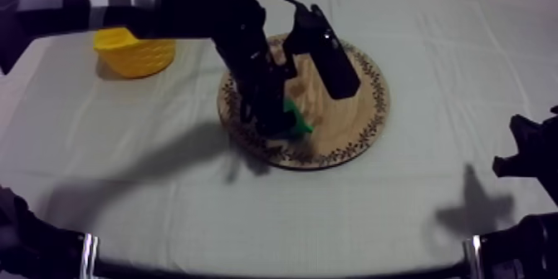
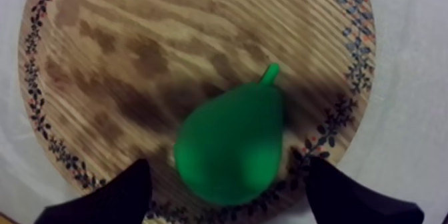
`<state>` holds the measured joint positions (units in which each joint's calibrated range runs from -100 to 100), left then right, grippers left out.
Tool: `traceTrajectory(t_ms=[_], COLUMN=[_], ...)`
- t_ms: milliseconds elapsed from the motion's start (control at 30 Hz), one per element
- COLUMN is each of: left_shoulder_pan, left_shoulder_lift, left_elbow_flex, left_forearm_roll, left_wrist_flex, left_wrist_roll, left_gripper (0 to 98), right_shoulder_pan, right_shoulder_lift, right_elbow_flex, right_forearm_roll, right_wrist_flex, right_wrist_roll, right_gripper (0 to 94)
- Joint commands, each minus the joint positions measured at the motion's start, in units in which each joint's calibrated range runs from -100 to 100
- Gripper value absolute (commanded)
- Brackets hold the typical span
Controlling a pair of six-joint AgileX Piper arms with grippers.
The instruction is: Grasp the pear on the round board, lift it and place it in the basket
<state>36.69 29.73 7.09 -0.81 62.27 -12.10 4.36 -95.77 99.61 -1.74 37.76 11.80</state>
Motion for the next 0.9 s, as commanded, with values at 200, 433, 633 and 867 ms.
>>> traceTrajectory(t_ms=[200,433,633,867], left_shoulder_pan=[-0.1,-0.3,-1.1,-2.0], left_shoulder_lift=[3.3,5.1,4.8,1.3], left_elbow_flex=[-1.9,-3.4,-4.1,-2.4], left_forearm_roll=[0.66,1.22,2.49,2.63], left_wrist_flex=[0.1,0.0,-0.5,0.7], left_wrist_roll=[-2.3,-3.0,-2.8,-2.9], left_gripper=[73.8,64.6,51.2,45.9], right_shoulder_pan=[0.0,0.0,0.0,0.0], right_shoulder_lift=[0.0,0.0,0.0,0.0], right_elbow_flex=[0.1,0.1,0.1,0.1], right_forearm_roll=[0.0,0.0,0.0,0.0], right_wrist_flex=[0.0,0.0,0.0,0.0], right_wrist_roll=[0.0,0.0,0.0,0.0], right_gripper=[0.5,0.5,0.5,0.5])
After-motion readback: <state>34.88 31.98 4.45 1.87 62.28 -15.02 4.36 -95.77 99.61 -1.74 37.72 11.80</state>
